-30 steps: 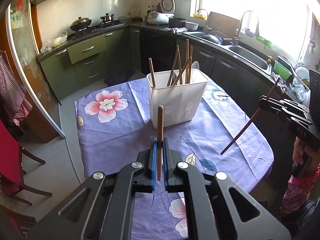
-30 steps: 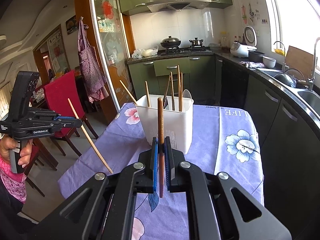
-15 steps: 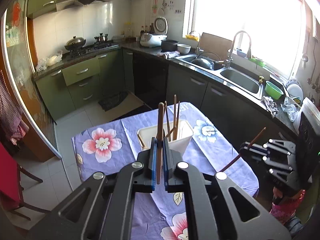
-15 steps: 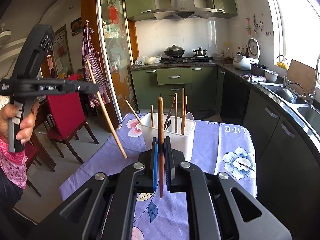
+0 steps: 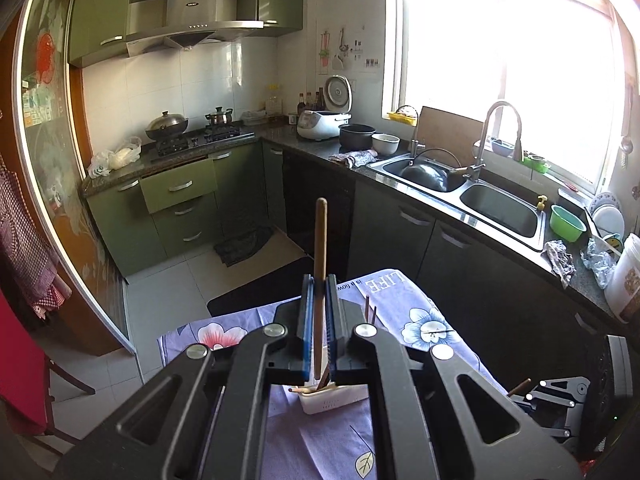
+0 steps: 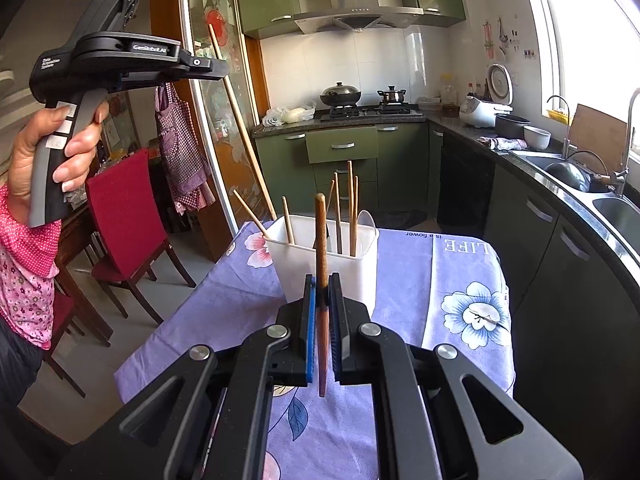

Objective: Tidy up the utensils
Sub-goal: 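Carry both chopsticks over the white holder and lower them into it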

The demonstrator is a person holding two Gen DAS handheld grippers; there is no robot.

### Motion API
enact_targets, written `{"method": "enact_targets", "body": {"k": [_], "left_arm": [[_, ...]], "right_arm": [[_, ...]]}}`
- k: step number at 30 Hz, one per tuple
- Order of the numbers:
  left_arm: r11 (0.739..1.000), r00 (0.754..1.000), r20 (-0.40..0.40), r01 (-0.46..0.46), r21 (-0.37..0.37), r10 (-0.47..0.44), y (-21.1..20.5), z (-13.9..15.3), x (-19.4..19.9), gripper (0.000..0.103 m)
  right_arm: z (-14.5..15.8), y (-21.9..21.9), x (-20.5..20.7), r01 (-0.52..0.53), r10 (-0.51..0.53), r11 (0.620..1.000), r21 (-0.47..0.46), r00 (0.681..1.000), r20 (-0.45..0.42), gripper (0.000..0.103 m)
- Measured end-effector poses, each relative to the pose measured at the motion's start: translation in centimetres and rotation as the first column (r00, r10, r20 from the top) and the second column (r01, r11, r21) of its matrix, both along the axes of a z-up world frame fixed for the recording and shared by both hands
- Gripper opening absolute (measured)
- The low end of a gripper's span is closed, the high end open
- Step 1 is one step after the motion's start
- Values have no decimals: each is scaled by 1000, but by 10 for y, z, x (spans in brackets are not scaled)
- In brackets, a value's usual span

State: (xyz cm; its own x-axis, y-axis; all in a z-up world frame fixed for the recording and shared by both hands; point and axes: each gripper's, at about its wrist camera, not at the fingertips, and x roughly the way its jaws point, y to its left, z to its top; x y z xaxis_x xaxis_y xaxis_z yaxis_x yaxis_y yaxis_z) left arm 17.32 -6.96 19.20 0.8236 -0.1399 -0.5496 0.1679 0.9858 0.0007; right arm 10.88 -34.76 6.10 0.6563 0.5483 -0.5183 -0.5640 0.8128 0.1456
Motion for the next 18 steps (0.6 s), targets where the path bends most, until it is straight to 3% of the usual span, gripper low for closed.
{"method": "enact_targets", "body": {"k": [9,13,17,18], "left_arm": [[1000,987,-161,-14,-28,9,8,-76,43,6],[1000,985,-175,-5,-24,1,10,-88,41,9],[1000,991,-136,3,-27,-6,11,-80,24,42],[1000,992,-122,2,-22,-5,11,-77,19,45]], "right_arm": [[7,2,4,0,0,1000,9,1000,8,7],[19,10,9,-16,15,1000,15,1000,23,7],[42,16,19,-19,17,999,42,998,58,7],[49,17,21,-16,12,999,52,997,70,7]]}}
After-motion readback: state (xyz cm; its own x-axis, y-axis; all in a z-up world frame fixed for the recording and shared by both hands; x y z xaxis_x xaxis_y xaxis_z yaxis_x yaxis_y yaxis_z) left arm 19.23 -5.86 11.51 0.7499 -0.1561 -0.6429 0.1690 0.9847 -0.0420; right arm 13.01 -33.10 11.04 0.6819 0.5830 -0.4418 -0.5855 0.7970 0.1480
